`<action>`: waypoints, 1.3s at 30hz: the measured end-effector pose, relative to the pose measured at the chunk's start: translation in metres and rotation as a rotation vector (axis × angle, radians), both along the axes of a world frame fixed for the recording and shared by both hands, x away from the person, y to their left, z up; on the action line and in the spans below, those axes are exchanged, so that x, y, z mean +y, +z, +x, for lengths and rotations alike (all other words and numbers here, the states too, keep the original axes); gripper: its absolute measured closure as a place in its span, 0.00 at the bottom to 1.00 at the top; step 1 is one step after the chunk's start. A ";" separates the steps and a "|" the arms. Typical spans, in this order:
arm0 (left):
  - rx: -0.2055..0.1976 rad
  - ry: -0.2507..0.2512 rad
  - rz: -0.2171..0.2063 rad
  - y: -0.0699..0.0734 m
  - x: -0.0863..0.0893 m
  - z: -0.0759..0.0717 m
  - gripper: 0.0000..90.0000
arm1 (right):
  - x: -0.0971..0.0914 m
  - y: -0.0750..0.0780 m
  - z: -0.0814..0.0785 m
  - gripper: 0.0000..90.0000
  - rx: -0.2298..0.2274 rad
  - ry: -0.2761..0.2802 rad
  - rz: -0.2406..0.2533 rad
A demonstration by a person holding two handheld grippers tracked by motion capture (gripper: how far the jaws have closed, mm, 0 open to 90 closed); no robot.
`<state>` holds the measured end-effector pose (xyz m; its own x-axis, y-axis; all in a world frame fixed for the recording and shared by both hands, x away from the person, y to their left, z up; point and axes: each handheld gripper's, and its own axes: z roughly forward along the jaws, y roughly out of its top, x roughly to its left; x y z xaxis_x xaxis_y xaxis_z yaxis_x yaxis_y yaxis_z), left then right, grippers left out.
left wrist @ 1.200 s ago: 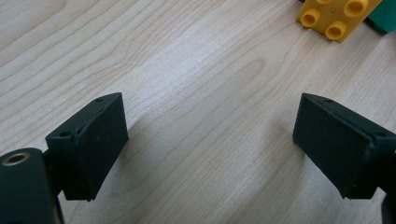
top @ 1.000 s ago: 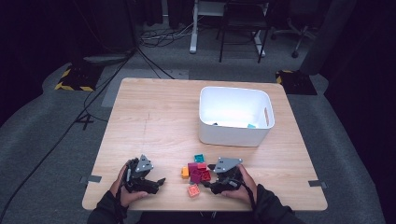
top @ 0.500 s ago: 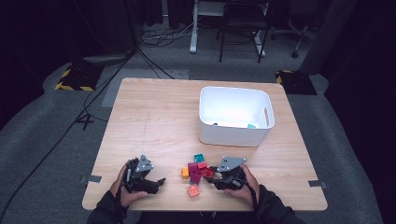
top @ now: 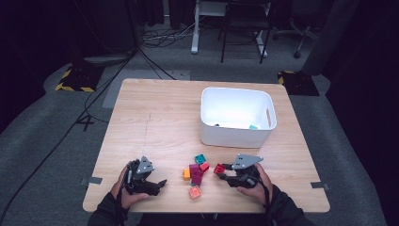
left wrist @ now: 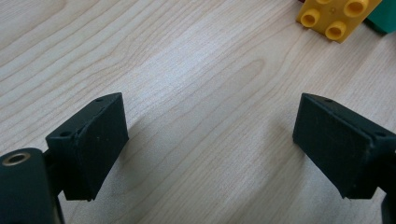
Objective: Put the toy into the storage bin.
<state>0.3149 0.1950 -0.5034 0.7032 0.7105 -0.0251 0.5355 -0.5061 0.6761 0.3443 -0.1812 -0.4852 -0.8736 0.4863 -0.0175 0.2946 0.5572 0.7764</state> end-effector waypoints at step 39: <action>0.005 -0.004 0.002 0.000 0.000 0.001 0.11 | -0.078 0.118 0.015 0.66 -0.199 -0.195 0.136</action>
<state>0.3156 0.1950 -0.5031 0.7060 0.7077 -0.0273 0.5370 -0.5098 0.6721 0.3596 -0.2592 -0.3668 -0.7499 0.6537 -0.1019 0.2206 0.3922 0.8931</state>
